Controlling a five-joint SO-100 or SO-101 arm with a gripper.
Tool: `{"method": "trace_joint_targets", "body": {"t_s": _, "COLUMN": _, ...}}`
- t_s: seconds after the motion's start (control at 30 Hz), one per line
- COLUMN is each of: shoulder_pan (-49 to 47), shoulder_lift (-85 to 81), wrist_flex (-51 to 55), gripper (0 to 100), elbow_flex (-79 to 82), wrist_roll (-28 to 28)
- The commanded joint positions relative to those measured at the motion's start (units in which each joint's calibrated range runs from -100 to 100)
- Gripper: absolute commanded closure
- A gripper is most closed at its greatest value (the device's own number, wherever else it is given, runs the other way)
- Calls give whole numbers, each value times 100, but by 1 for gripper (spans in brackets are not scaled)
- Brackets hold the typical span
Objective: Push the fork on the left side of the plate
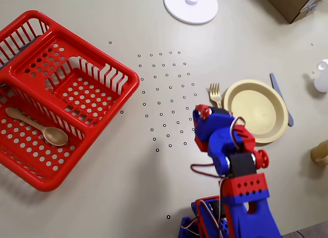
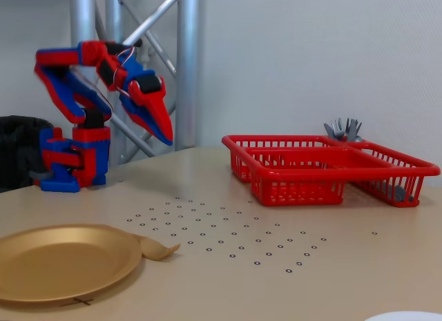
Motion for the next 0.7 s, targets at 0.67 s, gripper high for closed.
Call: {"method": "trace_joint_targets", "body": {"t_s": 0.67, "shoulder_pan": -219, "shoulder_lift": -3009, "wrist_flex": -612, "gripper": 100, "elbow_flex": 3273, "wrist_roll": 586}}
